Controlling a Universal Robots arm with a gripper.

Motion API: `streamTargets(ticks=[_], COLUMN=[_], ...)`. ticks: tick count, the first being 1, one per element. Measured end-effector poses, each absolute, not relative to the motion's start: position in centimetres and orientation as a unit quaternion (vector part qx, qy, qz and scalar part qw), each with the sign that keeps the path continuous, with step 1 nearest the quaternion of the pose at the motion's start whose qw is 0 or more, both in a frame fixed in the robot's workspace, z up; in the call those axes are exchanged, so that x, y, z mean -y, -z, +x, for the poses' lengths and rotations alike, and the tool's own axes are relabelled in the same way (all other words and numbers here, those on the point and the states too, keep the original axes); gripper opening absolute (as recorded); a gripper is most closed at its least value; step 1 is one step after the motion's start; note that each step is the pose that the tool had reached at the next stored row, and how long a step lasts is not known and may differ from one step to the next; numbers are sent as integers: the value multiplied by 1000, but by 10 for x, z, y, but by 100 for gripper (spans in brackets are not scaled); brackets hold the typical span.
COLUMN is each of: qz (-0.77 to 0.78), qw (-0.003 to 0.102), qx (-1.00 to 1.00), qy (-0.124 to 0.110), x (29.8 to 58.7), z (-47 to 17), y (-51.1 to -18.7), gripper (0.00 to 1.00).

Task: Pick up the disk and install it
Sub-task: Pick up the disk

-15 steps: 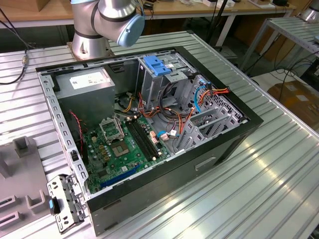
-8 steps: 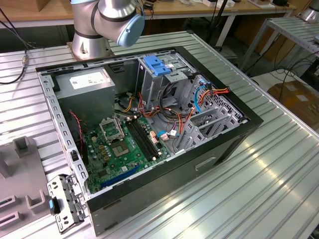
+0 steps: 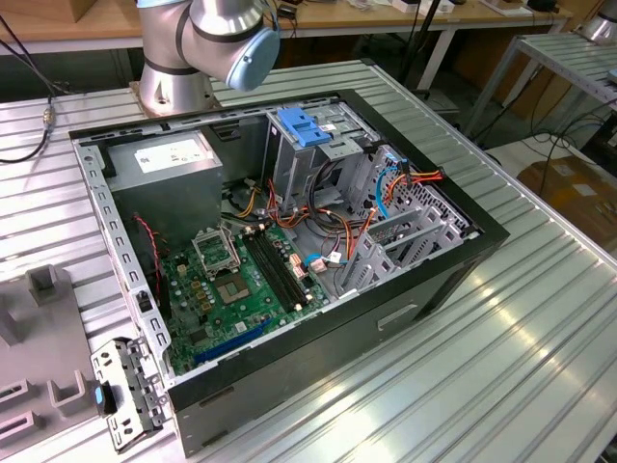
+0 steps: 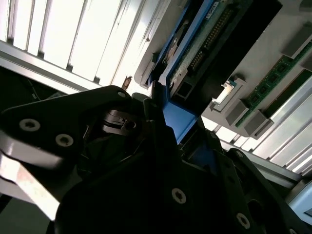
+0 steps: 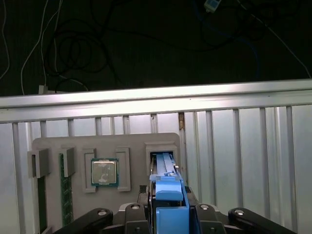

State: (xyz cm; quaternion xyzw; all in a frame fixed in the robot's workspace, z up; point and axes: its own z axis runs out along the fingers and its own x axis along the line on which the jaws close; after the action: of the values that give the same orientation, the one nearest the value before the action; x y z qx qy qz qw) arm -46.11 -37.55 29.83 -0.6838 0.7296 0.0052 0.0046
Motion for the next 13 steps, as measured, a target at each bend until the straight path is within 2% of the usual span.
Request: streamTargets(ticks=[13], qz=[-695], qw=[4], qx=[-719], qy=[-5], x=[376], z=[-461], y=[-298], gripper=[37])
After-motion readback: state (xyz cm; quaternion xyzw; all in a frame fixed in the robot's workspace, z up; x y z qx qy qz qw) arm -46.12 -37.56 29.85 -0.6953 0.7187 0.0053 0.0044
